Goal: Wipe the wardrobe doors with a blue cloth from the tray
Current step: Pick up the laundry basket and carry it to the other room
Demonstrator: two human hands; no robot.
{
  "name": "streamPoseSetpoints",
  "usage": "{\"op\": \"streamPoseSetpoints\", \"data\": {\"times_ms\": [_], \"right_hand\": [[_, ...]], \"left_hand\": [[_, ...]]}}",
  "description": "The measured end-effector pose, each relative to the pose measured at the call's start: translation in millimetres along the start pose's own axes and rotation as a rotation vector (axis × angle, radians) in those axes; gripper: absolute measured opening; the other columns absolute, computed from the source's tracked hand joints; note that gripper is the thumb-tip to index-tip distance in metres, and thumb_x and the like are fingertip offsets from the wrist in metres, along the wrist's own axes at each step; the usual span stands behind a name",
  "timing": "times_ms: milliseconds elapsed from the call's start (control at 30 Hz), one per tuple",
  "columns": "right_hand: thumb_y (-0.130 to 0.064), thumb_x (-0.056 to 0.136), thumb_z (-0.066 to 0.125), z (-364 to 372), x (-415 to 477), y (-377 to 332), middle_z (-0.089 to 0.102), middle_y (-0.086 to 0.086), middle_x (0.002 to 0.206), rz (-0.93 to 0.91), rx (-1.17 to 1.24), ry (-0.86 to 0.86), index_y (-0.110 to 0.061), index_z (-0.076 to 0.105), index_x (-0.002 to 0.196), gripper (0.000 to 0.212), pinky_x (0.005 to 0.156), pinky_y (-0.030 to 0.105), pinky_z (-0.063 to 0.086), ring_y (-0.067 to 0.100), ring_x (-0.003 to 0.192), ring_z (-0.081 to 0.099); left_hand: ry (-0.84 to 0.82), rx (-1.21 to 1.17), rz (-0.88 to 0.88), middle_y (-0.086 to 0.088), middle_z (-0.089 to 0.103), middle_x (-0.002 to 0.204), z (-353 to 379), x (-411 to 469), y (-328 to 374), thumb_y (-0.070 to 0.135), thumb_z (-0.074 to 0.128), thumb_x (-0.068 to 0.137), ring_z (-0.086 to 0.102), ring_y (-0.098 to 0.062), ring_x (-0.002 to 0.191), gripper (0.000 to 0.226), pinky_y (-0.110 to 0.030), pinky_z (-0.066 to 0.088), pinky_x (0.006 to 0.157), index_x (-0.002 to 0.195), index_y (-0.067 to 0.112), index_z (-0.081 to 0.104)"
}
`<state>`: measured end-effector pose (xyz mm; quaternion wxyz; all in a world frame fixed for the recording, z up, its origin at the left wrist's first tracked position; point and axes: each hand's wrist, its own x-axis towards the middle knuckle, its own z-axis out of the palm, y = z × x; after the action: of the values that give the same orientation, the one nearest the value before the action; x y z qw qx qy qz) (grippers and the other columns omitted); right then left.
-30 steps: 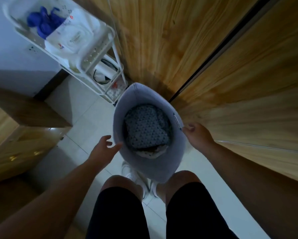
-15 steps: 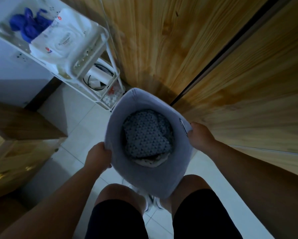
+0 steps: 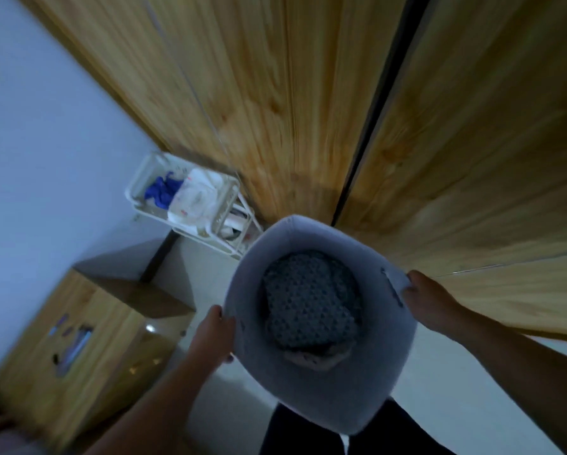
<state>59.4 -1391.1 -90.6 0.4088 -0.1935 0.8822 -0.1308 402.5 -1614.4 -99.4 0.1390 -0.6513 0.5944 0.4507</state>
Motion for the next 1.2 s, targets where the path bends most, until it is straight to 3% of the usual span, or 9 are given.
{"op": "streamPoseSetpoints", "data": {"times_ms": [100,200,333,467,600,733,800,1100,1200], "right_hand": [[-0.013,0.099,0.044,-23,-47,8,0.053,0.011,0.077,0.064,0.107,0.028,-0.015,0.046,0.083,0.016,0.056,0.033,0.032,0.026,0.067,0.052],[-0.025,0.102,0.048,-37,-93,26,0.060,0.012,0.082,0.147,0.283,0.125,-0.009,0.053,0.096,0.018,0.061,0.035,0.038,0.028,0.071,0.057],[-0.042,0.103,0.046,-39,-157,55,0.065,0.020,0.076,0.287,0.438,0.196,-0.003,0.063,0.096,0.043,0.059,0.035,0.043,0.032,0.063,0.060],[-0.043,0.102,0.045,-31,-224,90,0.071,0.021,0.072,0.430,0.560,0.307,-0.007,0.070,0.087,0.046,0.054,0.034,0.046,0.032,0.056,0.062],[-0.046,0.101,0.046,-13,-284,139,0.069,0.011,0.058,0.569,0.723,0.414,-0.005,0.069,0.077,0.053,0.047,0.028,0.048,0.031,0.049,0.064],[-0.052,0.099,0.046,4,-343,201,0.066,0.009,0.057,0.681,0.932,0.496,0.001,0.070,0.077,0.062,0.049,0.030,0.050,0.031,0.051,0.063],[-0.053,0.098,0.046,19,-370,237,0.065,0.005,0.055,0.712,1.033,0.535,-0.001,0.070,0.078,0.061,0.045,0.030,0.048,0.028,0.049,0.062],[-0.048,0.100,0.047,63,-454,372,0.059,0.001,0.044,0.884,1.298,0.704,-0.009,0.062,0.062,0.057,0.034,0.020,0.041,0.019,0.036,0.057],[-0.047,0.100,0.047,67,-477,407,0.060,0.005,0.043,0.936,1.337,0.745,-0.009,0.061,0.057,0.059,0.032,0.019,0.040,0.021,0.035,0.058]], "left_hand": [[-0.063,-0.198,-0.034,-0.014,0.069,0.110,-27,-33,20,0.028,0.048,0.103,0.069,-0.030,0.089,0.013,-0.033,0.056,0.048,0.102,0.018,0.057],[-0.089,-0.325,-0.059,-0.008,0.071,0.108,-35,-56,38,0.032,0.044,0.103,0.067,-0.029,0.096,0.019,-0.033,0.054,0.056,0.108,0.022,0.059],[-0.153,-0.346,-0.033,-0.003,0.077,0.082,-34,-76,65,0.036,0.050,0.103,0.066,-0.023,0.076,0.025,-0.025,0.050,0.048,0.101,0.019,0.068],[-0.357,-0.309,-0.019,0.004,0.070,0.060,-8,-100,99,0.045,0.057,0.097,0.061,-0.013,0.049,0.030,-0.024,0.049,0.049,0.085,0.021,0.071],[-0.440,-0.046,0.122,0.001,0.072,0.069,40,-130,139,0.038,0.056,0.100,0.061,-0.020,0.068,0.035,-0.034,0.048,0.074,0.080,0.021,0.078],[-0.493,0.226,0.305,0.000,0.066,0.076,105,-181,178,0.033,0.049,0.106,0.060,-0.014,0.064,0.032,-0.033,0.049,0.064,0.085,0.019,0.068],[-0.527,0.302,0.310,-0.001,0.065,0.077,143,-209,193,0.029,0.051,0.105,0.058,-0.016,0.067,0.028,-0.033,0.047,0.068,0.086,0.019,0.070],[-0.647,0.573,0.418,0.003,0.060,0.061,329,-318,206,0.053,0.052,0.095,0.054,-0.018,0.058,0.040,-0.027,0.041,0.062,0.101,0.020,0.074],[-0.723,0.632,0.435,-0.007,0.068,0.088,381,-348,209,0.062,0.056,0.091,0.064,-0.026,0.082,0.051,-0.036,0.048,0.079,0.110,0.017,0.074]]}}
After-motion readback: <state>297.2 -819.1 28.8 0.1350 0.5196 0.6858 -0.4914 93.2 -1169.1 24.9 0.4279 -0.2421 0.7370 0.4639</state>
